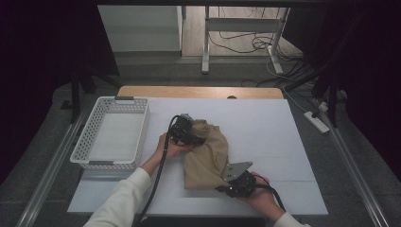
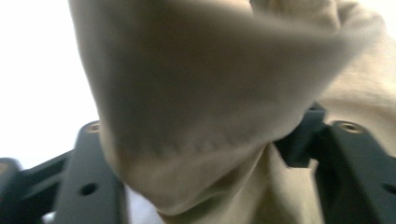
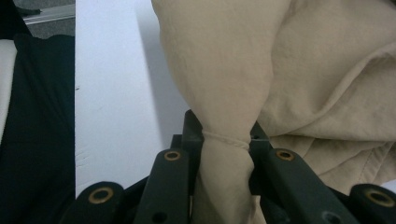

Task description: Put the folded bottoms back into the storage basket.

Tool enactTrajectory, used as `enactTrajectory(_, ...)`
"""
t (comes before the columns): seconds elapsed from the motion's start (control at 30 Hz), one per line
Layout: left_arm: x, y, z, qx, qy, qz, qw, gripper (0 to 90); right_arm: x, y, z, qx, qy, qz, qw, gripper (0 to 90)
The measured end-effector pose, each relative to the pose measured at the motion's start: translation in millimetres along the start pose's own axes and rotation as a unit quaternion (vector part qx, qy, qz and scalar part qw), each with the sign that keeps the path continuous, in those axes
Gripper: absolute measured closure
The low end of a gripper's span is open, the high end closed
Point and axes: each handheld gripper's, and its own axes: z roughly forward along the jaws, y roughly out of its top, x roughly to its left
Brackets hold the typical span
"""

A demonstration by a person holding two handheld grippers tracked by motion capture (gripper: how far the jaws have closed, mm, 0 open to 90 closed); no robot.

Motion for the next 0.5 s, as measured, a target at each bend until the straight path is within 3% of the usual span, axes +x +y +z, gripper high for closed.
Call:
enactTrajectory(0.17, 0.2, -0.5, -3.1, -0.003, -0.001, 0.003, 1.0, 51.1, 0.1, 0.2, -0.6, 0.002, -0.003, -0.002, 1.0, 76.4)
enactTrajectory(0.5, 0.6, -0.5, -8.6, -0.011, -0.01, 0.007, 0.9999, 58.6, 0.3, 0.2, -1.8, 0.0, -0.007, -0.003, 1.0, 76.4)
